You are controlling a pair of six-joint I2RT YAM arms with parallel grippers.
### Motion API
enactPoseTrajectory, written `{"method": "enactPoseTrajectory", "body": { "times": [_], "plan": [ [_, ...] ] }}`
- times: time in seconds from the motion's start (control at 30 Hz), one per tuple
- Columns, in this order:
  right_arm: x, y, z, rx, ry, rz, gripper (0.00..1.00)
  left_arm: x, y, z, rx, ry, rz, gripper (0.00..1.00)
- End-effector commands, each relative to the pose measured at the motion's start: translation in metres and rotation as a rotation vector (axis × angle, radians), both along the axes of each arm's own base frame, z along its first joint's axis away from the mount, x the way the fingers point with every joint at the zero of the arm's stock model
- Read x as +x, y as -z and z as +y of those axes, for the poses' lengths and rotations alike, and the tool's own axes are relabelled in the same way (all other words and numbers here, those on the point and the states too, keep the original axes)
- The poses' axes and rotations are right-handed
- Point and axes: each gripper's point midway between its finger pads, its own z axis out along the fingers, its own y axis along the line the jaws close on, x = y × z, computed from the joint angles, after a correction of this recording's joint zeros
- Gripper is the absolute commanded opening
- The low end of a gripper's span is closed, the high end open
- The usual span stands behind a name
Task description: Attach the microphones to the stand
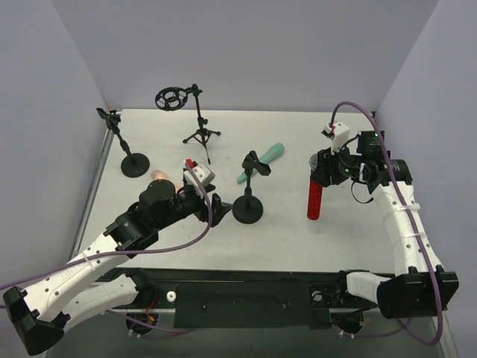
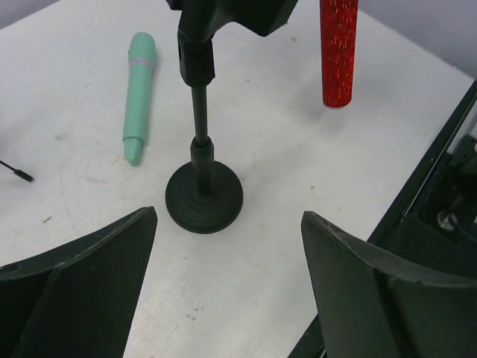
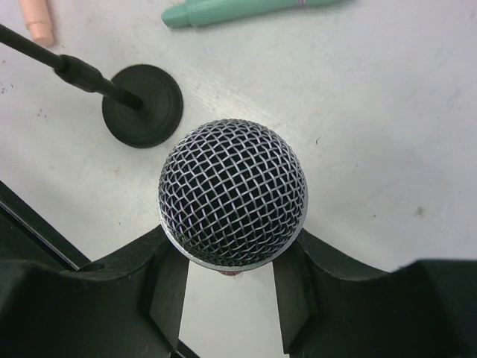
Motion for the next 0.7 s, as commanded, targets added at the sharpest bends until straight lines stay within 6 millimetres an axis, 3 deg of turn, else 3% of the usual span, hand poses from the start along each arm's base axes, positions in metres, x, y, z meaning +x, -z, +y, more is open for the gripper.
{"method": "enactPoseTrajectory", "body": {
  "times": [0.0, 0.2, 0.3, 0.4, 0.57, 0.67],
  "plan": [
    [-0.017, -0.053, 0.020, 0.053, -0.148, -0.155, 0.05, 0.001, -0.021, 0.001, 0.164, 0.122, -0.163, 0.90],
    [-0.044, -0.085, 0.047, 0.160, -0.344, -0.216, 0.03, 0.007, -0.042, -0.010, 0.259, 0.302, -0.347, 0.87],
    [-0.056, -0.084, 0.055, 0.195, -0.409, -0.219, 0.03, 0.012, -0.047, -0.018, 0.308, 0.402, -0.479, 0.86],
    [-0.062, -0.075, 0.058, 0.202, -0.444, -0.219, 0.03, 0.017, -0.064, -0.027, 0.252, 0.463, -0.538, 0.86],
    [-0.070, -0.072, 0.066, 0.225, -0.492, -0.212, 0.03, 0.045, -0.091, -0.039, 0.171, 0.533, -0.538, 0.88],
    [-0.073, -0.071, 0.069, 0.232, -0.513, -0.211, 0.03, 0.057, -0.086, -0.052, 0.162, 0.603, -0.507, 0.88]
  ]
}}
